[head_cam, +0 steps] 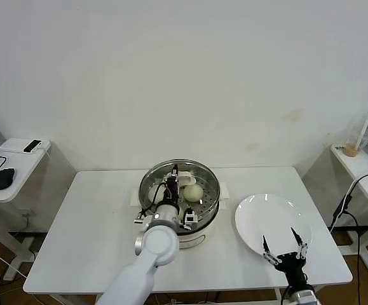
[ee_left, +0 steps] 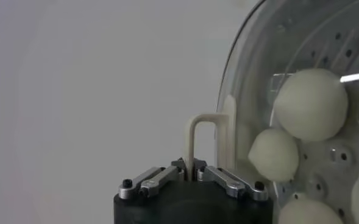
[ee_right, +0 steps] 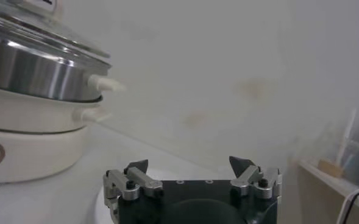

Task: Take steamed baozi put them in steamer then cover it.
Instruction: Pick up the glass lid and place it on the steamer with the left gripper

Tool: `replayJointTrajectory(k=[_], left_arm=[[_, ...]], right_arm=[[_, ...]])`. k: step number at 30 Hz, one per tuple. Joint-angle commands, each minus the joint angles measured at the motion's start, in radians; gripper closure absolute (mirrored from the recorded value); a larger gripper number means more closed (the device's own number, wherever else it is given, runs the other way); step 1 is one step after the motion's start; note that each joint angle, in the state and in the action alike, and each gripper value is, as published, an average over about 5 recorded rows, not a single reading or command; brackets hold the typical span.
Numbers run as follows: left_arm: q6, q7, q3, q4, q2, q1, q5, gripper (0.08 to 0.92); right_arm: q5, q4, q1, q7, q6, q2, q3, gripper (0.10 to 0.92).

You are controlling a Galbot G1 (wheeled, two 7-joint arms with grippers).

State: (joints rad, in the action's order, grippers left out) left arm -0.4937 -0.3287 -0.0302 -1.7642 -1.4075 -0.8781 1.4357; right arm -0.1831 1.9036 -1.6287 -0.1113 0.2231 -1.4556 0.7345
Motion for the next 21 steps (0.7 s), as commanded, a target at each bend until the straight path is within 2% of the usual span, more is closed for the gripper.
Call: replayJointTrajectory(k=[1,21], left_arm=[[0.001,-0.001,-0.002,0.021,-0.03,0.0,0.027,0.858],[0.014,0.012,0.006,0.017,-0.038,-0.028,0.027,0.858]], right_arm=[[-0.004,0.001,-0.003,0.0,0.001,-0.002,-0.004,0.203],[-0.012,0.006,-0.01,0.0,0.002,-0.006,-0.017,0.203]])
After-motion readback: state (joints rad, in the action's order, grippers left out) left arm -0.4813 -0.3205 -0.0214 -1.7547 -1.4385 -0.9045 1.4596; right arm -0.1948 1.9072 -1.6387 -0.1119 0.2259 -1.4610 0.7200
